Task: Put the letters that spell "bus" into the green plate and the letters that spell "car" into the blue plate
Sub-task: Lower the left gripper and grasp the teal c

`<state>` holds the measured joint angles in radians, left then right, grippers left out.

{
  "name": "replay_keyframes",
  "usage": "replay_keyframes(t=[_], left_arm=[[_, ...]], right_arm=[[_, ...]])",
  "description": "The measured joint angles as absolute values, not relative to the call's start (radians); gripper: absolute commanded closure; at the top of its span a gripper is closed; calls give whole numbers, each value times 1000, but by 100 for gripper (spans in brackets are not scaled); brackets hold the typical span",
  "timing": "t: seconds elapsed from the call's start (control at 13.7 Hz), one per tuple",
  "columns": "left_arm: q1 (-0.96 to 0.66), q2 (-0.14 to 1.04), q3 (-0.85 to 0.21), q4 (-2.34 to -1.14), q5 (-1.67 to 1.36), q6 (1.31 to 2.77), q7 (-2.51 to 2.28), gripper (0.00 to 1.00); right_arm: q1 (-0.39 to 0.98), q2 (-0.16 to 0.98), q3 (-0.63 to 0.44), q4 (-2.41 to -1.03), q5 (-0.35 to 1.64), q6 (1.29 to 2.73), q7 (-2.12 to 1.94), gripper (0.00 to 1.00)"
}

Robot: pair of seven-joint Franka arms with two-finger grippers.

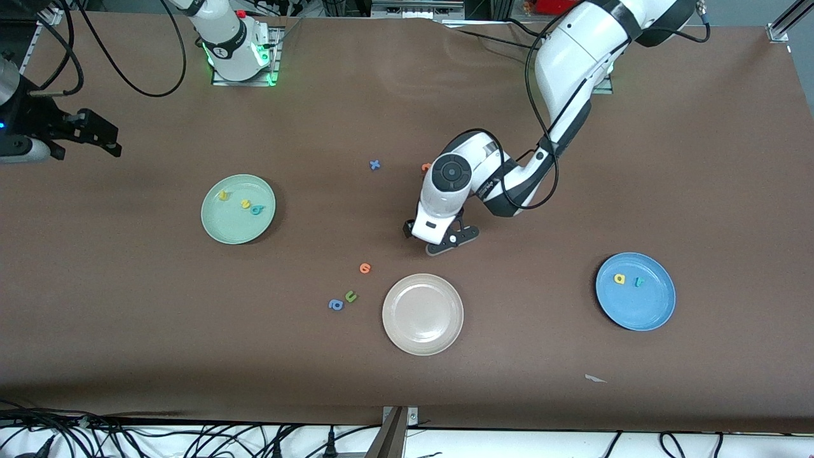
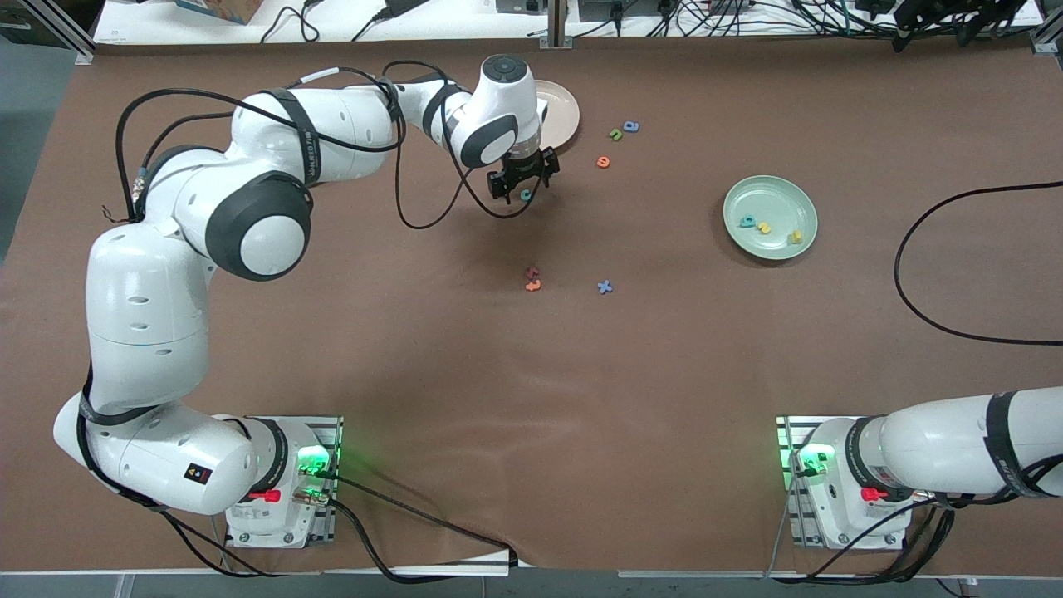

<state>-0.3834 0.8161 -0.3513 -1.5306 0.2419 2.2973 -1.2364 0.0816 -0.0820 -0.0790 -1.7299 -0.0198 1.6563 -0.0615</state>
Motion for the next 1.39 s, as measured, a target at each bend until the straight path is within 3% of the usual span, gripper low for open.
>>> replay_keyframes(t=[0.37,0.66,0.8,1.39], left_arm=[[-423,861,-302,-1504,242,2298,-1256,16],[-438,863,-302,-1499,242,2298,-1291,43],[-438,862,-302,-1493,242,2299,-1294,51],[-438,862,-298,-1486,242,2299,-1298,70]], right_arm=[[6,-49,-38,-1662,-21,1539,-64,0],[1,-20,-27,-1634,-20,1539,-64,0],[-2,-17,-27,-1634,-20,1545,-64,0],[-3,-14,-27,-1634,-19,1562,-64,0]])
